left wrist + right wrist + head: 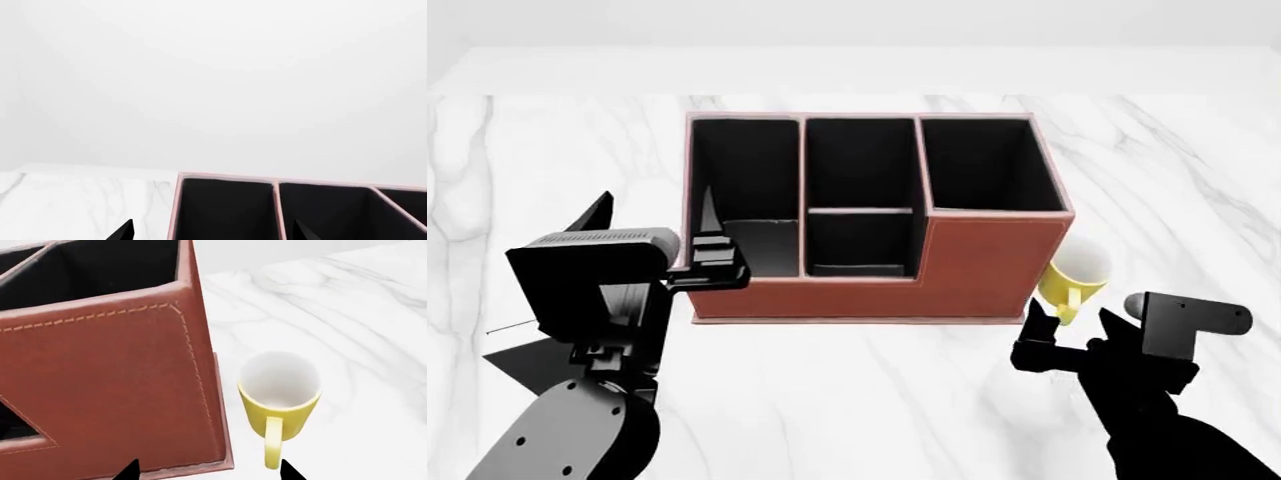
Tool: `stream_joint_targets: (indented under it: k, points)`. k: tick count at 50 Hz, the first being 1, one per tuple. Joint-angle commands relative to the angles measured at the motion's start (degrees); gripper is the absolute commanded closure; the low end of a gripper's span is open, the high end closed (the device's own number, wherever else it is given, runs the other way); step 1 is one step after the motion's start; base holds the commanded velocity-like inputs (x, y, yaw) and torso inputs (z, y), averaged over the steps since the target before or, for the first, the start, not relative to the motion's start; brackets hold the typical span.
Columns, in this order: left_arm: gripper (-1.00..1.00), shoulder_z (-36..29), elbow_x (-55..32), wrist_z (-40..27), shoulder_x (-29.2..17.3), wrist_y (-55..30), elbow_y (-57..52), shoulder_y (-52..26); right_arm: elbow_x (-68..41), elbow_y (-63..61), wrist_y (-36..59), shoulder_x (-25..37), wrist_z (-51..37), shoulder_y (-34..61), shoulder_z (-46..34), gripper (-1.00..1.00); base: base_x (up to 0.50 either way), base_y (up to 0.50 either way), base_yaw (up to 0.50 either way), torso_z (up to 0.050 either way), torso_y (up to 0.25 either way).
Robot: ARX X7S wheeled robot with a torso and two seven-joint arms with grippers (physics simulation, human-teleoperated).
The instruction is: Pick up the yellow and white mug and place it to the right of the caddy.
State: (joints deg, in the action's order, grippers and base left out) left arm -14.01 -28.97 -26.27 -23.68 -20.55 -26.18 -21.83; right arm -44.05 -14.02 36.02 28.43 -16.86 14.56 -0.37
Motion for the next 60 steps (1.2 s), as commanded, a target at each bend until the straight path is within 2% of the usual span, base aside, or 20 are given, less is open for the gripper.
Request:
stream_joint_targets:
  k: [1,23,60]
  points:
    - [-1.00,-0.06,-0.05,-0.11,-0.13,0.12,-0.10,0.00,0.78,-4.71,-2.81,-0.48,-0.64,-2.93,0.39,-1.00,0.00,0.00,0.00,0.000,0.000]
    - [-1.00,0.20,-0.78,-0.25,-0.55,0.49,-1.12,0.57,0.61,-17.28,-1.96,0.89,-6.45,-6.78,1.78,-1.00,0.00,0.00,0.00,0.000,0.000]
    - [-1.00,0.84,-2.08,-0.87,-1.21,0.21,-1.98,0.58,-2.70,-29.67,0.96,3.48,-12.73,-8.87,4.55,-1.00,0.00,0.00,0.00,0.000,0.000]
